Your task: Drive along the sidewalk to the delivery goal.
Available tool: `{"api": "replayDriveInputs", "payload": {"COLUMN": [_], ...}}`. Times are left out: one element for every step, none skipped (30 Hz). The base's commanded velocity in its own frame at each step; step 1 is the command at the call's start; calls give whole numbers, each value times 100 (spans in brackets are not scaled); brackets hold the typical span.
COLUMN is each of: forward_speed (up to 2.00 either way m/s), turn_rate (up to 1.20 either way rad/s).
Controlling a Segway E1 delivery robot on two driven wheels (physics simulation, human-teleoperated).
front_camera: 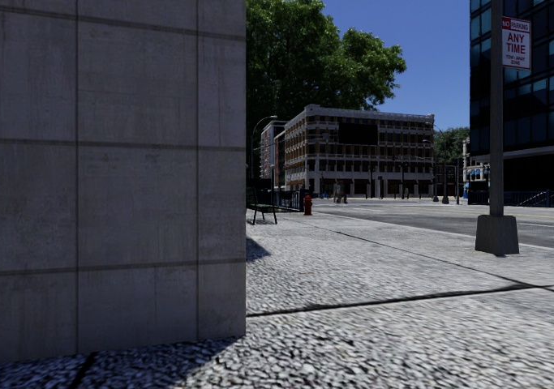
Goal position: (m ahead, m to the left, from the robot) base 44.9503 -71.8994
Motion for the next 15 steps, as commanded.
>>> {"api": "replayDriveInputs", "payload": {"forward_speed": [0,0,0,0,0,0,0,0,0,0,0,0,0,0,0], "turn_rate": [0,0,0,0,0,0,0,0,0,0,0,0,0,0,0]}}
